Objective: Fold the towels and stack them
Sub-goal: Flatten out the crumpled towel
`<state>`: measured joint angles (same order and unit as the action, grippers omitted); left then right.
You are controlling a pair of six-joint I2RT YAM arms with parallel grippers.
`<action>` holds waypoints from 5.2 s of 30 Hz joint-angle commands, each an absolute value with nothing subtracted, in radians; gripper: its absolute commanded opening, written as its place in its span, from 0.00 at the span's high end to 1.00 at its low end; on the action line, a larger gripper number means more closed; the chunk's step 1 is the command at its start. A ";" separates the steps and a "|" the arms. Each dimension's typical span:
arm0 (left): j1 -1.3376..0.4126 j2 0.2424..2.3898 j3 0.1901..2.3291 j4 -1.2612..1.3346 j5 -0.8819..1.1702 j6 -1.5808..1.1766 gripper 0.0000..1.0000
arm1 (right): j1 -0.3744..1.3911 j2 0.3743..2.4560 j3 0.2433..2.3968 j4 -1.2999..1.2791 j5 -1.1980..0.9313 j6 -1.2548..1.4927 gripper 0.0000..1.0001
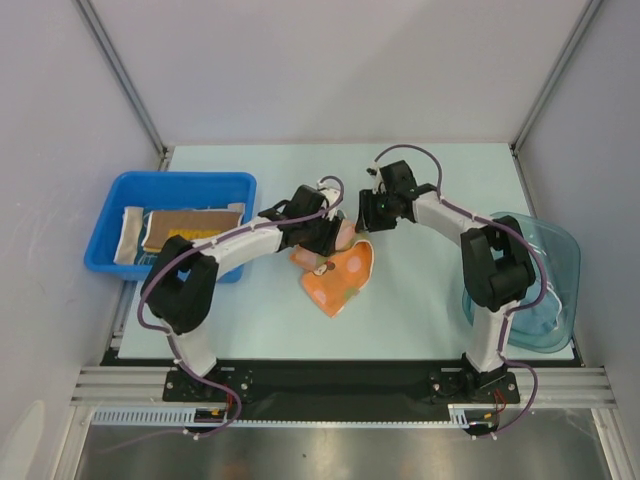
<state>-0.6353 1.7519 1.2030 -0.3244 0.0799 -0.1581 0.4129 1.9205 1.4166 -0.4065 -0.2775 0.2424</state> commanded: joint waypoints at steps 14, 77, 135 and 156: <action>-0.643 1.881 1.456 -0.403 -0.158 -0.020 1.00 | 0.402 1.801 1.330 -0.396 -0.266 0.259 1.00; -0.433 1.868 1.701 -0.387 0.930 -0.129 1.00 | 0.337 1.673 1.177 0.238 -1.034 -0.279 0.46; -0.408 1.701 1.298 -0.212 0.535 -0.203 0.47 | 0.206 1.805 1.236 0.190 -0.833 -0.005 1.00; -0.474 1.756 1.128 -0.152 0.450 -0.156 0.43 | 0.196 1.839 1.244 0.192 -0.844 0.005 1.00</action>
<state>-0.4793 1.8290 1.1465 -0.1886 0.4870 -0.1757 0.2008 1.8278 1.2064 0.1619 -0.8356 0.0040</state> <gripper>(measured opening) 0.568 0.019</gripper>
